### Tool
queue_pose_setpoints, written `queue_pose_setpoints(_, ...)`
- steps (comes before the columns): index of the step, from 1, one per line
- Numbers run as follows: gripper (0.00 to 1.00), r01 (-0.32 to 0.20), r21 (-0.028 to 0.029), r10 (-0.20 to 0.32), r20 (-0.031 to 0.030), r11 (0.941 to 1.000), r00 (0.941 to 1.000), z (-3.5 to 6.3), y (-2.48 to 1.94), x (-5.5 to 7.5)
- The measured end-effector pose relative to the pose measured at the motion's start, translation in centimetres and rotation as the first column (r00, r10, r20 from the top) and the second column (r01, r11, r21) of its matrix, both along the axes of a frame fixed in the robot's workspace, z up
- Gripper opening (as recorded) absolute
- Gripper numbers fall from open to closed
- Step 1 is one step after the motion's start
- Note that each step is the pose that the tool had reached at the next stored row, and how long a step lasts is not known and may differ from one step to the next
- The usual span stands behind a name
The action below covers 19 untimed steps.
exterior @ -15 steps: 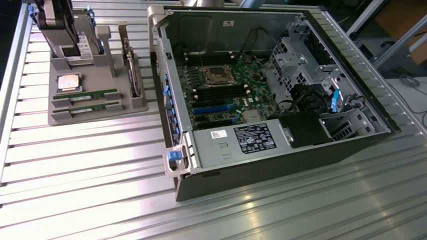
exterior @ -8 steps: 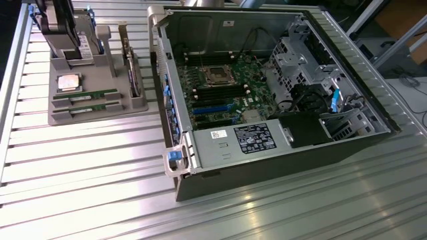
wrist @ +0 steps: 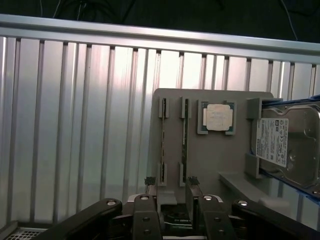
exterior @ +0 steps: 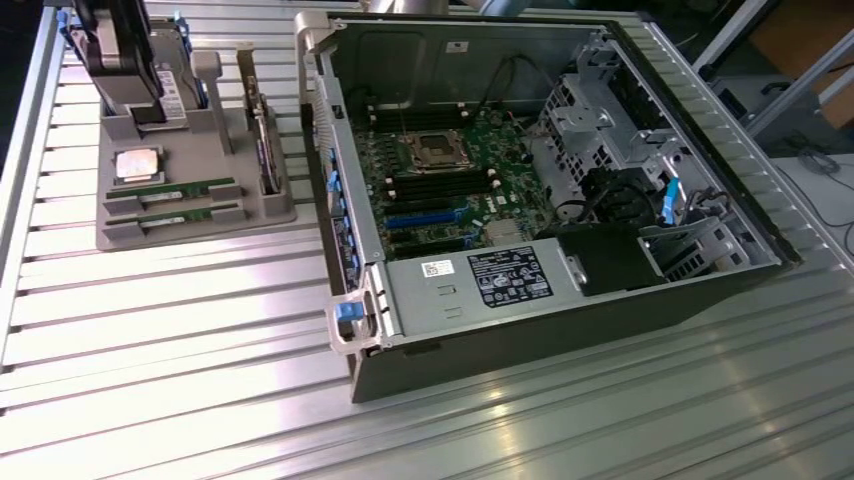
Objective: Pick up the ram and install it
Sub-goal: 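Pick up the ram and move it above insertion slot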
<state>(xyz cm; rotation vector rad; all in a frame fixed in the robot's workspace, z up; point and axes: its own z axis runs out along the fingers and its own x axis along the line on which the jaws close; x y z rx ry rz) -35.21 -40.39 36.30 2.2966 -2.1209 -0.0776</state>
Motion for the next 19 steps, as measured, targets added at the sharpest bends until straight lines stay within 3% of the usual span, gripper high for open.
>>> queue_pose_setpoints(19,0.36,-0.005,-0.0009,0.005,-0.0003,1.0000,1.0000,-1.07,-0.03,0.5)
